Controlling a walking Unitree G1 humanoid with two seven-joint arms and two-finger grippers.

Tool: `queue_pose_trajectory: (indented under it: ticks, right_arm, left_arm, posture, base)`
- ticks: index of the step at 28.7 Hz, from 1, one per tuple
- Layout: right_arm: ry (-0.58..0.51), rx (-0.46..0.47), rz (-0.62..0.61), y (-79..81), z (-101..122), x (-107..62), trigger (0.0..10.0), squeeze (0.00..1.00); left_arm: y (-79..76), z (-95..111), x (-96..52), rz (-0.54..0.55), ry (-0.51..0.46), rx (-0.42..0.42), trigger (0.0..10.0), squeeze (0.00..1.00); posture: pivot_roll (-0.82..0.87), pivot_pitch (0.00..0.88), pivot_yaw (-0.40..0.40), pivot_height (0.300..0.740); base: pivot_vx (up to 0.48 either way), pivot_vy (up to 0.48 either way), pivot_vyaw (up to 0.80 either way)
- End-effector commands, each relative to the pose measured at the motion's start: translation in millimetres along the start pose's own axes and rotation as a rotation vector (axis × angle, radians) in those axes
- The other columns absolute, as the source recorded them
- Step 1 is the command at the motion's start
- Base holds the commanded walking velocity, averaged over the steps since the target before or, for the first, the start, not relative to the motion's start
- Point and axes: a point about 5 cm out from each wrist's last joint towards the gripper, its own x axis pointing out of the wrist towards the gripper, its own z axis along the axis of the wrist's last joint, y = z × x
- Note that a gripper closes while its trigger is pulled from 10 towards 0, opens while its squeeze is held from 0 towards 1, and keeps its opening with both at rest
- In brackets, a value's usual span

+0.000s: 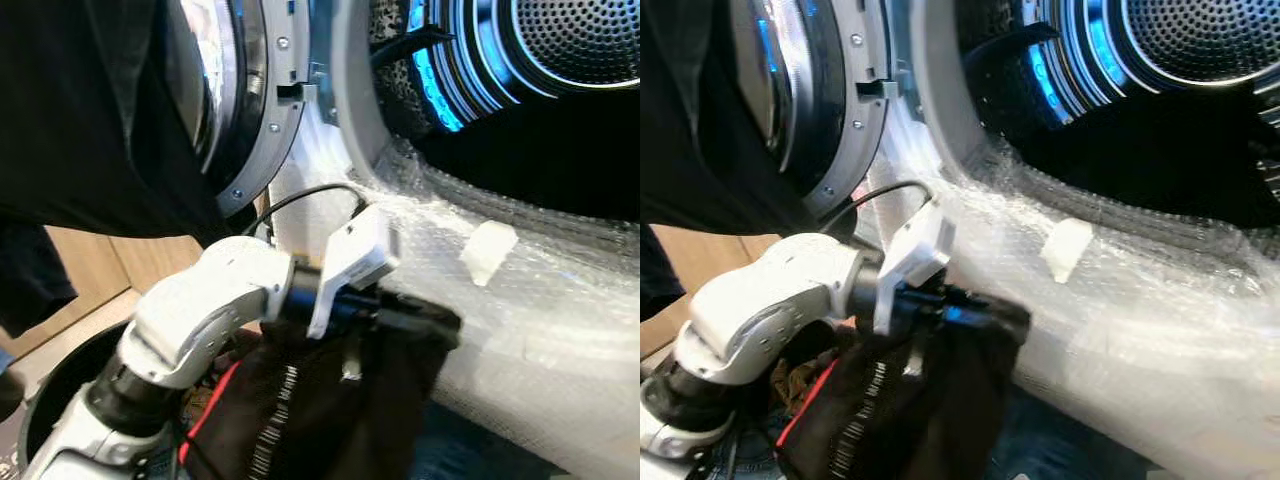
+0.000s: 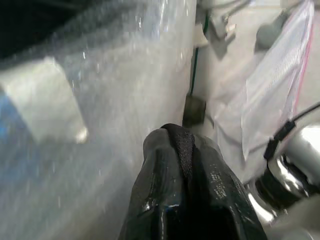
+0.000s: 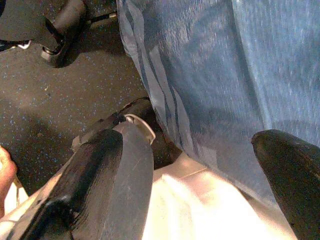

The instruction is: Clothes washing

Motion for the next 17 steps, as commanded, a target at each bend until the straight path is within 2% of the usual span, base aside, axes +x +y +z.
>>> queue_pose_trajectory:
  ticks: [1, 7, 9, 14, 17]
  right_arm:
    - [-0.001, 0.014, -0.001, 1.6, -1, 0.2, 10.0, 0.0]
    - [0.008, 0.001, -0.017, 1.2, -5, 0.3, 10.0, 0.0]
    - [0.014, 0.025, -0.021, 0.9, -8, 0.3, 10.0, 0.0]
    - [0.014, 0.036, -0.029, -0.1, -10, 0.2, 10.0, 0.0]
    - [0.009, 0.014, -0.027, 0.2, -12, 0.2, 10.0, 0.0]
  left_arm:
    - [3.1, 10, 1.9, -0.013, -0.011, 0.059, 0.0, 0.0]
    - [8.9, 16, 21.0, -0.089, -0.036, 0.092, 0.0, 0.0]
    - [13.7, 27, 32.2, -0.114, -0.073, 0.123, 0.0, 0.0]
    - [14.7, 30, 36.6, -0.13, -0.091, 0.134, 0.0, 0.0]
    - [15.1, 23, 29.7, -0.107, -0.107, 0.097, 0.0, 0.0]
  posture:
    - [0.21, 0.0, 0.003, 0.74]
    - [0.19, 0.0, -0.001, 0.74]
    - [0.18, 0.0, 0.003, 0.74]
    - [0.16, 0.0, 0.015, 0.74]
    - [0.14, 0.0, 0.014, 0.74]
  base:
    - [0.0, 0.0, 0.0]
    - [0.0, 0.0, 0.0]
    - [0.0, 0.0, 0.0]
    - [0.0, 0.0, 0.0]
    - [0.0, 0.0, 0.0]
